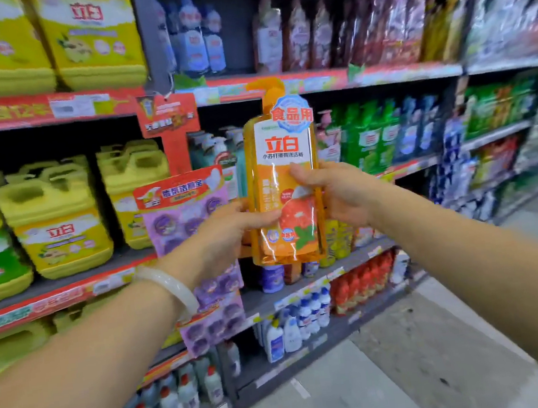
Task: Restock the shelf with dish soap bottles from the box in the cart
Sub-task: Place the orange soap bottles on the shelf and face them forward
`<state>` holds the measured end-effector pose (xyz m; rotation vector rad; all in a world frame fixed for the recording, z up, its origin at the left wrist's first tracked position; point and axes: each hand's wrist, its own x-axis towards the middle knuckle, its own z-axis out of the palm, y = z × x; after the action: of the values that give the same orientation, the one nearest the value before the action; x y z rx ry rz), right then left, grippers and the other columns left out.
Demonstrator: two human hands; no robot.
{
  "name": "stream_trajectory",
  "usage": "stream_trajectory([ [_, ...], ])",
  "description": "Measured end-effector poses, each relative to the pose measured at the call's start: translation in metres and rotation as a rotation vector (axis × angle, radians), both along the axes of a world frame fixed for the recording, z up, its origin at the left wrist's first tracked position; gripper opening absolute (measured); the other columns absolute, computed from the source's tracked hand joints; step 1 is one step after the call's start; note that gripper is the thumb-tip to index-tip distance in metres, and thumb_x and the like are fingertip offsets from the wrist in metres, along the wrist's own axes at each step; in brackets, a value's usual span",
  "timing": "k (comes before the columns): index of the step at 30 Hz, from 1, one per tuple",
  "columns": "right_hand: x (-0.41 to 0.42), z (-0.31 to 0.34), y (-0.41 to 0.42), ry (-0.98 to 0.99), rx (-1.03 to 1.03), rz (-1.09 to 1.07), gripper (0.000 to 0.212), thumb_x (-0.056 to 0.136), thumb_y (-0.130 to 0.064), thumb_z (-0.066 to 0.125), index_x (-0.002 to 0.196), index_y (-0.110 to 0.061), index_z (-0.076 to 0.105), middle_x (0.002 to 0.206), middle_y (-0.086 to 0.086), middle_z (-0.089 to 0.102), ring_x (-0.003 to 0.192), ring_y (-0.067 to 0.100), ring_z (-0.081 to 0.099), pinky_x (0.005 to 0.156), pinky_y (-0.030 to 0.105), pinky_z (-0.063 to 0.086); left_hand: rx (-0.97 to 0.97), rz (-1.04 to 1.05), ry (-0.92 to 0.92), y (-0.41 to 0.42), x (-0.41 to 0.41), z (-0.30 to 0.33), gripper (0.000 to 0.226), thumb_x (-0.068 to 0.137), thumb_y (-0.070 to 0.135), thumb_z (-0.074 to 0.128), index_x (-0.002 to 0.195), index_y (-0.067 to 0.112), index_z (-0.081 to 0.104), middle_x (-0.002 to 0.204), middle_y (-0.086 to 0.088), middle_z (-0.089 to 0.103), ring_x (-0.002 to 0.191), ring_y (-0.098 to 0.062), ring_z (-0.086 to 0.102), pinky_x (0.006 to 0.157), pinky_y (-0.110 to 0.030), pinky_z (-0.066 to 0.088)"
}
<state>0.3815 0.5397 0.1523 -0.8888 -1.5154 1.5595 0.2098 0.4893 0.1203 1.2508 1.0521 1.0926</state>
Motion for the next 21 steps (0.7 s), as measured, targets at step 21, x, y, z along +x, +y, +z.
stream_trajectory([
  [21, 0.244, 0.072, 0.272, -0.023, 0.164, -0.351, 0.04, 0.084, -0.035, 0.065, 0.121, -0.022, 0.059, 0.122, 0.005, 0.066, 0.113, 0.03, 0.061, 0.098, 0.051, 0.047, 0.193, -0.324, 0.041, 0.33, 0.224, 0.081, 0.03, 0.074, 0.018, 0.07, 0.103, 0.019, 0.065, 0.096, -0.002, 0.072, 0.084, -0.02, 0.069, 0.067, -0.03, 0.055],
])
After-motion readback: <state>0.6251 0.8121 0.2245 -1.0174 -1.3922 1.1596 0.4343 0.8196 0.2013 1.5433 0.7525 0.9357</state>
